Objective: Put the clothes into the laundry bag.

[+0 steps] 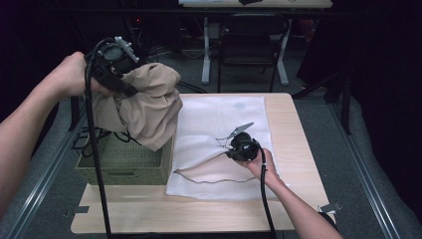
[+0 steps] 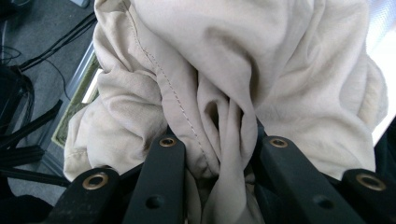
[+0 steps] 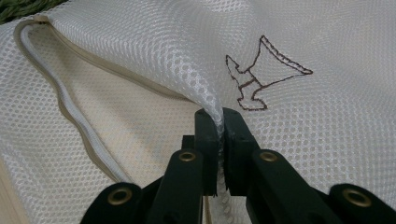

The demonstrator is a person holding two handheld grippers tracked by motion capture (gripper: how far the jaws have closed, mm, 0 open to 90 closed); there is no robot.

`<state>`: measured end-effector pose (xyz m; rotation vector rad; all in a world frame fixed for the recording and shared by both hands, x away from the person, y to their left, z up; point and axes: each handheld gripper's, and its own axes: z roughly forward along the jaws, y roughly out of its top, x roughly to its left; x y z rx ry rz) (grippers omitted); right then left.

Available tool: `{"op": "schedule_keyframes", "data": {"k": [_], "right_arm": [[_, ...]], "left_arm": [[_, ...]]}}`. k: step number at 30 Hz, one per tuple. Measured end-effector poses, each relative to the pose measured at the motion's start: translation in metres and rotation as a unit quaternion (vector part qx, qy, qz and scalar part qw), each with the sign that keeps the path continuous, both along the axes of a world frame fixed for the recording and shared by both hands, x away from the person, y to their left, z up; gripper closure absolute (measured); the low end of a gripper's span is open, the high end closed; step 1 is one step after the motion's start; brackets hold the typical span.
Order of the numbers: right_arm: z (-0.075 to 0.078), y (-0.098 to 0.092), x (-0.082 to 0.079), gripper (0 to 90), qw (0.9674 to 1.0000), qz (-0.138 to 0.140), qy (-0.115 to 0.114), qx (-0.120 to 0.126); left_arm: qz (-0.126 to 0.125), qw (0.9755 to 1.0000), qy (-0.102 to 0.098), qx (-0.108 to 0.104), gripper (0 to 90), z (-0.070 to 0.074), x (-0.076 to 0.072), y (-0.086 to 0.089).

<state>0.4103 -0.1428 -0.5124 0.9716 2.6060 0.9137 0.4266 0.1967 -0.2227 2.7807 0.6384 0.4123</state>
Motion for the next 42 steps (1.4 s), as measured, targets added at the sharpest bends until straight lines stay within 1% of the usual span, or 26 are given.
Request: {"op": "schedule_keyframes", "data": {"k": [1,4,7,12,13,14,16,18,19,21,22,31,33,34,35,36,37,38,42], "right_arm": [[0.0,0.0,0.0,86.3,1.0,0.0,0.0,0.0],[0.0,0.0,0.0,86.3,1.0,-0.002,0.004,0.001],[0.0,0.0,0.0,86.3,1.0,0.0,0.002,0.001],[0.0,0.0,0.0,86.3,1.0,0.0,0.003,0.002],[0.0,0.0,0.0,86.3,1.0,0.0,0.003,0.002],[0.0,0.0,0.0,86.3,1.0,-0.001,0.002,0.002],[0.0,-0.001,0.0,86.3,1.0,-0.001,0.003,0.002],[0.0,-0.001,0.0,86.3,1.0,-0.001,0.004,0.002],[0.0,-0.001,0.0,86.3,1.0,-0.001,0.003,0.002],[0.0,-0.001,0.0,86.3,1.0,0.0,0.003,0.002],[0.0,-0.001,0.0,86.3,1.0,0.0,0.002,0.003],[0.0,-0.002,0.0,86.4,1.0,-0.002,0.002,0.006],[0.001,-0.002,0.0,86.4,1.0,-0.004,0.002,0.006],[0.001,-0.002,-0.001,86.4,0.9999,-0.009,0.004,0.009],[0.001,-0.003,-0.001,86.5,0.9999,-0.01,0.004,0.009],[0.001,-0.003,0.0,86.5,0.9999,-0.007,0.001,0.01],[0.001,-0.003,0.0,86.5,0.9999,-0.005,0.0,0.011],[0.001,-0.003,0.001,86.4,0.9999,-0.005,0.0,0.011],[0.001,-0.004,0.001,86.5,0.9999,-0.007,-0.001,0.015]], "left_arm": [[-0.003,1.0,0.002,0.003,77.8,0.001,0.0,-0.002],[-0.009,0.9999,0.002,0.012,77.8,0.005,0.001,-0.01],[-0.017,0.9997,0.0,0.019,77.8,0.01,0.001,-0.017],[-0.028,0.9993,-0.002,0.023,77.8,0.017,0.001,-0.028],[-0.027,0.9994,-0.007,0.02,77.8,0.018,0.0,-0.03],[-0.031,0.9993,-0.007,0.021,77.8,0.019,0.0,-0.033],[-0.034,0.9991,-0.002,0.025,77.8,0.021,0.0,-0.037],[-0.04,0.999,-0.004,0.021,77.8,0.021,-0.001,-0.041],[-0.043,0.9988,-0.003,0.023,77.8,0.021,-0.001,-0.043],[-0.048,0.9987,0.0,0.018,77.8,0.02,-0.001,-0.047],[-0.054,0.9983,0.001,0.023,77.8,0.02,-0.001,-0.049],[-0.074,0.9971,0.012,0.018,77.8,0.01,-0.005,-0.062],[-0.079,0.9966,0.018,0.015,77.8,0.007,-0.006,-0.064],[-0.079,0.9966,0.016,0.014,77.7,0.005,-0.006,-0.065],[-0.084,0.9962,0.02,0.016,77.8,0.003,-0.006,-0.066],[-0.084,0.9962,0.02,0.014,77.7,0.001,-0.007,-0.067],[-0.087,0.9959,0.024,0.014,77.8,-0.002,-0.007,-0.069],[-0.089,0.9957,0.023,0.011,77.7,-0.004,-0.007,-0.07],[-0.097,0.9947,0.032,0.012,77.8,-0.011,-0.008,-0.074]]}}
